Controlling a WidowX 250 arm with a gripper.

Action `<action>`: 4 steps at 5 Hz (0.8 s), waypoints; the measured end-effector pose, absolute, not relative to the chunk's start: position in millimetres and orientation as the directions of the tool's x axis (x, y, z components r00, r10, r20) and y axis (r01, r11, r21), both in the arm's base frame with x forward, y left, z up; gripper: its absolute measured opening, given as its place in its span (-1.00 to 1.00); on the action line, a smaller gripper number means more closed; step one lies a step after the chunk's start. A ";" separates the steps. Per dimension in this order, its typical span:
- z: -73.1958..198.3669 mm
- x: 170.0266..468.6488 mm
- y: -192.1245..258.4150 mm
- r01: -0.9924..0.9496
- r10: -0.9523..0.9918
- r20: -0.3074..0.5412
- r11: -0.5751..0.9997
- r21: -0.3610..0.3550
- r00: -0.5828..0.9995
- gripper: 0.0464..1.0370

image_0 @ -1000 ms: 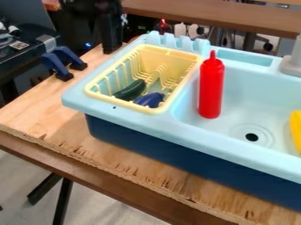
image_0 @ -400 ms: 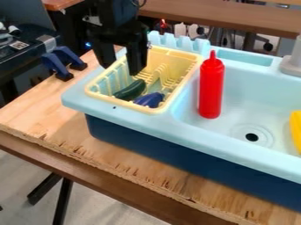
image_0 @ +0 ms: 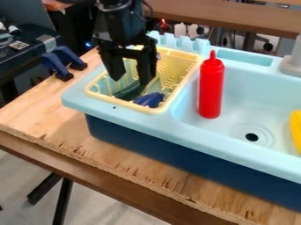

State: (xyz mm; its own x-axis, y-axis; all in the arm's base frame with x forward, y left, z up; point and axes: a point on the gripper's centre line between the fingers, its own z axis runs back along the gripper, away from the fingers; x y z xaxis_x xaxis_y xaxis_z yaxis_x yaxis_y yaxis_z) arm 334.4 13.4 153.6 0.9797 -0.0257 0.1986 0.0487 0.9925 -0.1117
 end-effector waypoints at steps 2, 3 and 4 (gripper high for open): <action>132.5 341.9 3.0 0.027 0.000 0.167 0.987 -0.157 0.986 0.92; 117.3 342.8 -0.8 0.041 -0.023 0.124 0.988 -0.146 0.992 0.92; 100.7 337.3 1.4 0.010 0.004 0.090 0.989 -0.147 0.996 0.92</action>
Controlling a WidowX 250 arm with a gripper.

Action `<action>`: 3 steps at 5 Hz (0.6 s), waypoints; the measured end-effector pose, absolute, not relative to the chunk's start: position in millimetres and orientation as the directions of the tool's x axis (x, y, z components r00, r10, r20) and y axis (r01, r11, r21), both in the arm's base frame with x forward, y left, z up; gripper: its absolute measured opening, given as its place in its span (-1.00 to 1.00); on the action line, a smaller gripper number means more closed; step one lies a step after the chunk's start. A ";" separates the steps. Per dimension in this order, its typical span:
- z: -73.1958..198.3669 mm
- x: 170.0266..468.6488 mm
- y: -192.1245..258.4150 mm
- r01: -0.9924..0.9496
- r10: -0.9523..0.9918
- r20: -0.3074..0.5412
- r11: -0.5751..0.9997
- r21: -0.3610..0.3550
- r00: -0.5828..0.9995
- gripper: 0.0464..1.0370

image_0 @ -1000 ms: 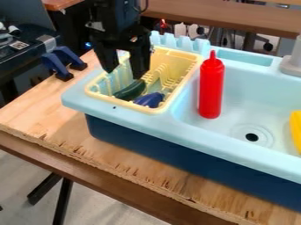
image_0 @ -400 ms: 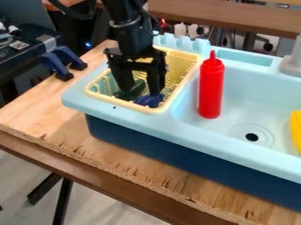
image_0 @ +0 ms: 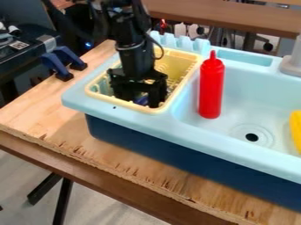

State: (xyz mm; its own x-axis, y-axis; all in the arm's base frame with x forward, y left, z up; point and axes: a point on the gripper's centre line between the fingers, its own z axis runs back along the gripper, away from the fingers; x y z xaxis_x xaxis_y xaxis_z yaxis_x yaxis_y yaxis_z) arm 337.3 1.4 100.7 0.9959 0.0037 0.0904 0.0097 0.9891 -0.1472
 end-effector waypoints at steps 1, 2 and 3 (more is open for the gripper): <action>93.1 335.4 0.7 0.000 0.010 0.075 0.991 -0.134 0.997 0.82; 92.4 335.2 -0.6 -0.001 0.010 0.105 0.996 -0.091 0.994 0.30; 94.0 333.8 -1.3 0.007 0.002 0.111 0.997 -0.081 0.994 0.27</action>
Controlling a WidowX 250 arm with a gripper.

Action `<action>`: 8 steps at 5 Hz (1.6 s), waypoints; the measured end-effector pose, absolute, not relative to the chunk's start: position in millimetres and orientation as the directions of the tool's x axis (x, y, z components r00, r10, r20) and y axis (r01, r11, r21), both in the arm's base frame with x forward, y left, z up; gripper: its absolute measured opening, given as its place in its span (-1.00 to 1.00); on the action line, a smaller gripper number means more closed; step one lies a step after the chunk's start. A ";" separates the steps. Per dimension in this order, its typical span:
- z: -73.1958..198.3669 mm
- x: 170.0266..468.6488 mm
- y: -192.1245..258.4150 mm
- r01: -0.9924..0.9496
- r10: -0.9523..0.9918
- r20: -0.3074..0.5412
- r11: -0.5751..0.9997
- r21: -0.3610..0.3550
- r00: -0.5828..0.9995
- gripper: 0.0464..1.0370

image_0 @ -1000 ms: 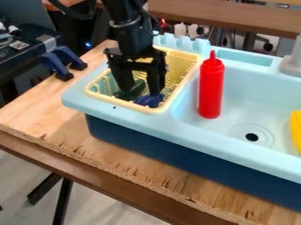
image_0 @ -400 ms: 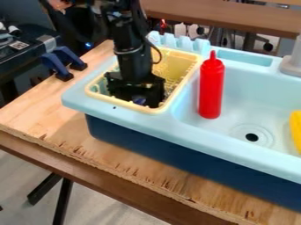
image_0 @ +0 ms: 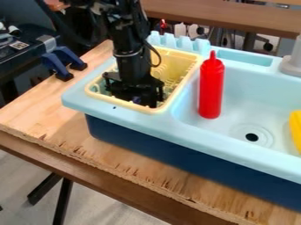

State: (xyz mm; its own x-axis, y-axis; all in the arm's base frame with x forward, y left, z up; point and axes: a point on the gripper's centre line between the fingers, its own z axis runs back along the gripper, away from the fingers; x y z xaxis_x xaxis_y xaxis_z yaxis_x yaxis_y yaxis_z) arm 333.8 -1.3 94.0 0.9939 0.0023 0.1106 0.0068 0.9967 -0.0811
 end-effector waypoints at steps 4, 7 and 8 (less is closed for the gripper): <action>189.3 326.6 -5.6 -0.025 0.037 0.240 0.998 -0.054 0.970 0.27; 218.3 296.9 -73.3 0.072 -0.081 0.318 0.997 0.039 0.945 0.27; 215.9 284.8 -103.5 0.157 -0.159 0.295 0.987 0.030 0.942 0.27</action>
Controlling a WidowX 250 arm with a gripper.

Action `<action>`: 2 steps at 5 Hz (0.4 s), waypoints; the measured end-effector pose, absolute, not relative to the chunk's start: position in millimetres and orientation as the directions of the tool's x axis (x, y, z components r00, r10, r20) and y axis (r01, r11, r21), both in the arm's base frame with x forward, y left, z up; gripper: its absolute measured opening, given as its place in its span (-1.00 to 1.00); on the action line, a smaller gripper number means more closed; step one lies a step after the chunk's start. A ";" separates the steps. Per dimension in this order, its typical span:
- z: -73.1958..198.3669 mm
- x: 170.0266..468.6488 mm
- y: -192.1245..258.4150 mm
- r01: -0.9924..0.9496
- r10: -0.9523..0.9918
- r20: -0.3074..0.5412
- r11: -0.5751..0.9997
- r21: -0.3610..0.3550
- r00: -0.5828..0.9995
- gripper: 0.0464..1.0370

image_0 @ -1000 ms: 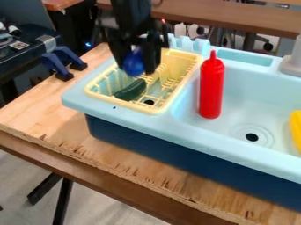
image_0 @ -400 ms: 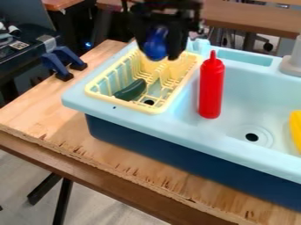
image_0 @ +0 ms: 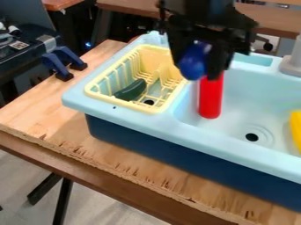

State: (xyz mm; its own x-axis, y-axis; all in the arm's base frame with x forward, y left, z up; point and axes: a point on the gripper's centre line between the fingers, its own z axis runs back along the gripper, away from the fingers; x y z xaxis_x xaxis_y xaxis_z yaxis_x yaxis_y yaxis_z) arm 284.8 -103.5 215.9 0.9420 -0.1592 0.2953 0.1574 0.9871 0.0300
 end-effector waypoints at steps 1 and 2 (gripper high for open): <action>185.6 292.0 -123.5 0.234 -0.236 0.278 0.971 0.040 0.931 0.27; 157.8 303.9 -133.8 0.260 -0.285 0.256 0.957 0.129 0.924 0.27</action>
